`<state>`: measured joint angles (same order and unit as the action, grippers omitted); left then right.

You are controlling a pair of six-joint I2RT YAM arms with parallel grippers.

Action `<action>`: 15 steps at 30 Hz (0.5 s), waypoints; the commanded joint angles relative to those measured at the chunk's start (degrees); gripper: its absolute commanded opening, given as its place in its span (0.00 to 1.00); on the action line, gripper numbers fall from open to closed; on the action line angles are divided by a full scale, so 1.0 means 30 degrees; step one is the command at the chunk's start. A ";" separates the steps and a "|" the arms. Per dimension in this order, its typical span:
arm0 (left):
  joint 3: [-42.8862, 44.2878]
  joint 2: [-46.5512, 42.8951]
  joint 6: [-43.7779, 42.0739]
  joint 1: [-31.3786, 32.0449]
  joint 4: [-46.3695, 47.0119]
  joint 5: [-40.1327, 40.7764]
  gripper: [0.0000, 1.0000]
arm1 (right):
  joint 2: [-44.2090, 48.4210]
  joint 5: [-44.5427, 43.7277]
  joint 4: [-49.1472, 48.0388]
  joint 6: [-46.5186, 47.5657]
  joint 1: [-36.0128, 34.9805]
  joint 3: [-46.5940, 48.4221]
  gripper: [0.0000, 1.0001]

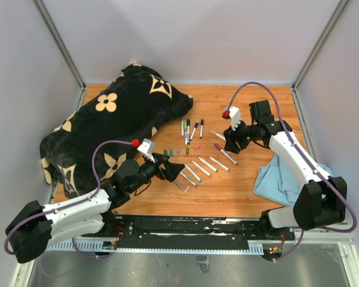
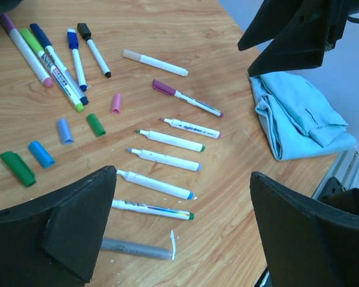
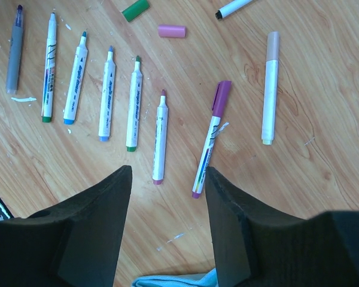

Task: Open the pen caps
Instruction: Place the pen cap at the center of the board.

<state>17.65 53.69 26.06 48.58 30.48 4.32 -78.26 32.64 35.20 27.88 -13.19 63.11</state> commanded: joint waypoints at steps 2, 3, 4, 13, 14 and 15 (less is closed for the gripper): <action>-0.1873 -0.1299 0.0404 0.0040 0.2354 0.0698 0.99 | -0.0119 0.0037 0.0488 0.0539 0.0345 -0.0283 0.54; -0.2243 -0.1489 0.0575 0.0038 0.2643 0.0754 0.99 | -0.0268 -0.0046 0.0495 0.0549 0.0339 -0.0264 0.54; -0.2506 -0.1666 0.0724 0.0038 0.2859 0.0875 0.99 | -0.0415 -0.0177 0.0492 0.0551 0.0348 -0.0266 0.54; -0.3205 -0.1732 0.1088 0.0038 0.3321 0.1219 0.99 | -0.2112 -0.2270 0.0484 0.0277 0.0354 -0.0016 0.55; -0.3252 -0.1675 0.1121 0.0038 0.3401 0.1219 0.99 | -0.2275 -0.2515 0.0507 0.0246 0.0343 0.0007 0.55; -0.3313 -0.1627 0.1126 0.0038 0.3466 0.1193 0.99 | -0.2409 -0.2639 0.0494 0.0231 0.0353 0.0032 0.55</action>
<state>8.56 48.60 28.95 48.58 37.30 6.83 -83.99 28.16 35.46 28.56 -13.19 63.09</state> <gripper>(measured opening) 0.993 0.550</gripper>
